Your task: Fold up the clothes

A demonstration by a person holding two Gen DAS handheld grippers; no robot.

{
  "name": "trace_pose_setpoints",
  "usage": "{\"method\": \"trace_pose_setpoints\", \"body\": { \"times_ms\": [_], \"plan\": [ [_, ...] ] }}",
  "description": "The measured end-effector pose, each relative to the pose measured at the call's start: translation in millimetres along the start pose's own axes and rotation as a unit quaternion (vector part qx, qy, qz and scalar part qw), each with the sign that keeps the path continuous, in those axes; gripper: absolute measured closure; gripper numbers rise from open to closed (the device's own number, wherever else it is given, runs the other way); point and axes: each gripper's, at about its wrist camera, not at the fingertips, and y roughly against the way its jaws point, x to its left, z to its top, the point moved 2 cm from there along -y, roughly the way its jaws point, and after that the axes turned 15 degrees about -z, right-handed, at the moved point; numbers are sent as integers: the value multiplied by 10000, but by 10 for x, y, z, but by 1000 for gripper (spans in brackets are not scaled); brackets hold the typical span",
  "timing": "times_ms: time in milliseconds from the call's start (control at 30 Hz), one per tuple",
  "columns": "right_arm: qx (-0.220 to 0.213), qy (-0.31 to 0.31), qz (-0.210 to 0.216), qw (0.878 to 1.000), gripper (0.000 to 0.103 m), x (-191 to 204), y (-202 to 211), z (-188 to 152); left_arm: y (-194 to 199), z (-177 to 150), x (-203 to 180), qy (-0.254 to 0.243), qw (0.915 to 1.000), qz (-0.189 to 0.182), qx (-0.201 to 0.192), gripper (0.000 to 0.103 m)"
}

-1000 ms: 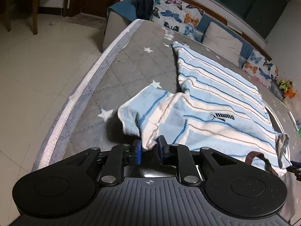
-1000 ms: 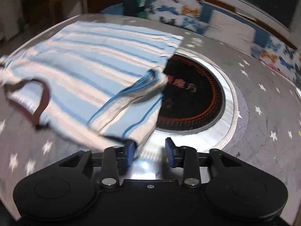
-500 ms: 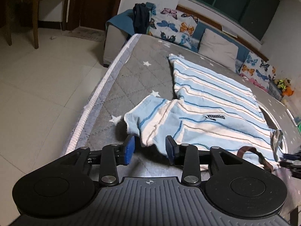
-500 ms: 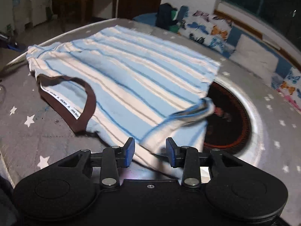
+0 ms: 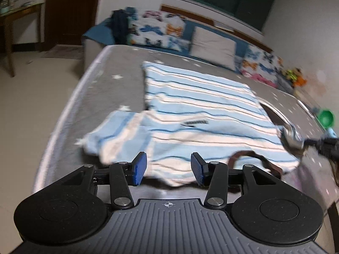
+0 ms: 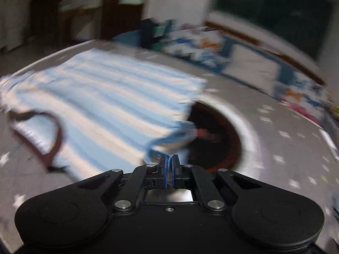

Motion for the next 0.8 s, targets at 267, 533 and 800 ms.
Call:
{"method": "trace_pose_setpoints", "body": {
  "times_ms": [267, 533, 800],
  "plan": [
    [520, -834, -934, 9908, 98, -662, -211, -293, -489, -54, -328, -326, 9978, -465, 345, 52],
    [-70, -276, 305, 9991, 98, 37, -255, 80, -939, -92, -516, -473, 9940, -784, 596, 52],
    [326, -15, 466, 9984, 98, 360, -773, 234, -1185, -249, -552, -516, 9891, -1014, 938, 53]
  ]
}}
